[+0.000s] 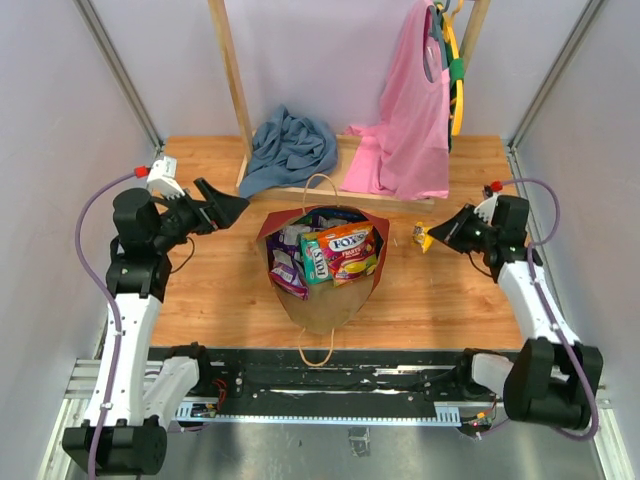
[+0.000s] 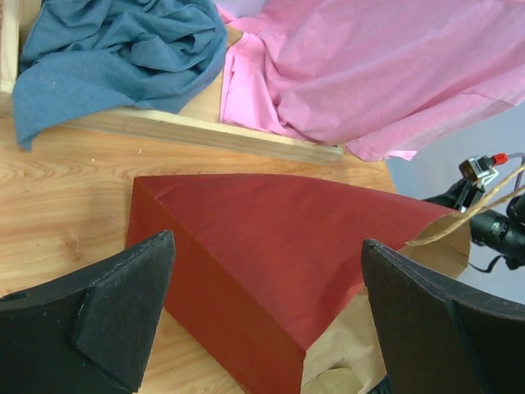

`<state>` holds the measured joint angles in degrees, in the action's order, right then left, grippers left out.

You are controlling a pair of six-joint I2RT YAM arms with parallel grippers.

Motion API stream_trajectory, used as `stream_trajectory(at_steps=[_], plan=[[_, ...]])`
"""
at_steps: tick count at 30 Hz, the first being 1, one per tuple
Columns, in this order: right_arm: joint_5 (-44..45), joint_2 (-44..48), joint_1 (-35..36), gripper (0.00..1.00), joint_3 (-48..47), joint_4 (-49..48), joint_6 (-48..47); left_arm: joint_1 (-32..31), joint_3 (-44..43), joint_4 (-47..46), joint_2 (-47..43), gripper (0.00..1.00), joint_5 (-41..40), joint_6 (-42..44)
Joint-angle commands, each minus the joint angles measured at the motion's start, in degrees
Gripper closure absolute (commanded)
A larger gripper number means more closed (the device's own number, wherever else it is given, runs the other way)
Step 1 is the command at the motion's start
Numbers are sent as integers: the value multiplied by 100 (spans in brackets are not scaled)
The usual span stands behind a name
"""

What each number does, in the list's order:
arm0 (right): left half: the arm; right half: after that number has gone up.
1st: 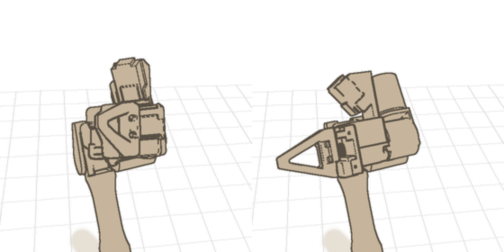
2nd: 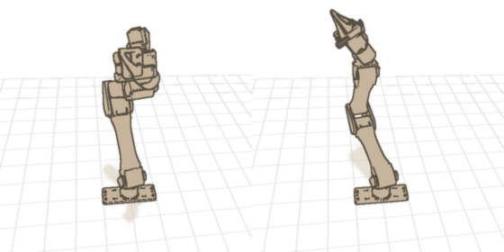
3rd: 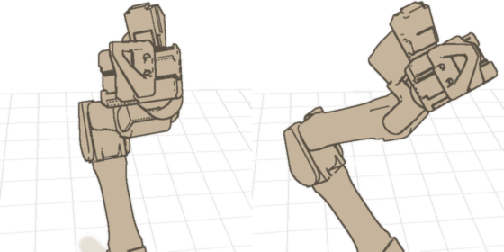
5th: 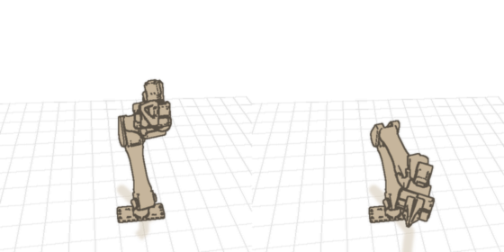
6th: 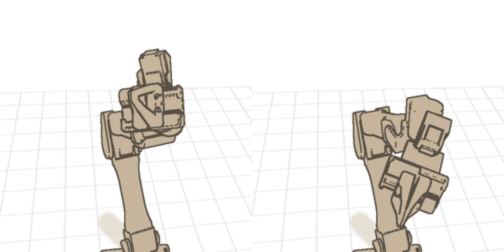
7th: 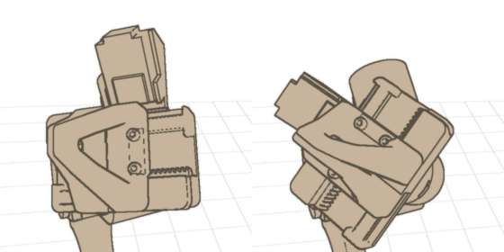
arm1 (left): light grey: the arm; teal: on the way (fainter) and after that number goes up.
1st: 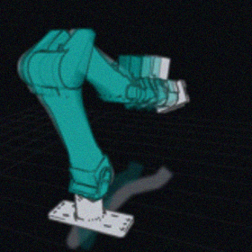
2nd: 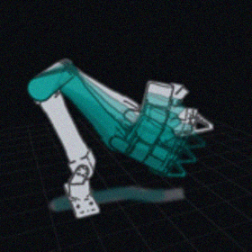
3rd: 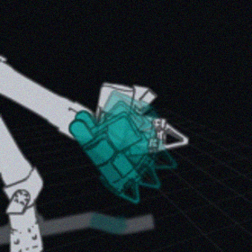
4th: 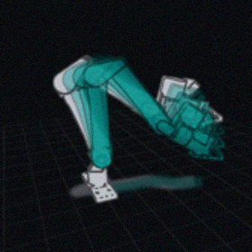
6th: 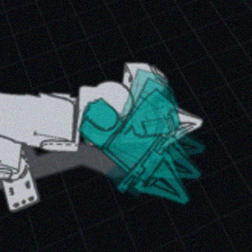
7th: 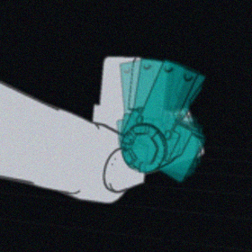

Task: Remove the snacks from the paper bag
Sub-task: Place the snack at the center of the board.

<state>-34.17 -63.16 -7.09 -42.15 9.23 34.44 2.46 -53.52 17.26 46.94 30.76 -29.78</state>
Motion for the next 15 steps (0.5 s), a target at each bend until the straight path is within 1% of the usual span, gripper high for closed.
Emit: stream_trajectory(at_steps=[1,7,8,11,15], plan=[[-136,-706,-60,99,-246,-653,73,18,-155,42,63,0,-35,276],[-335,-2132,-55,99,-530,-991,184,-4,71,-424,-259,0,-532,305],[-341,-2321,-51,99,-524,-1121,315,-16,88,-477,-296,0,-602,330],[-355,-2764,-20,99,-632,-1432,519,-26,76,-440,-275,0,-761,346],[-125,-3100,130,99,-967,-1294,434,-26,199,-595,-291,0,-690,152]])
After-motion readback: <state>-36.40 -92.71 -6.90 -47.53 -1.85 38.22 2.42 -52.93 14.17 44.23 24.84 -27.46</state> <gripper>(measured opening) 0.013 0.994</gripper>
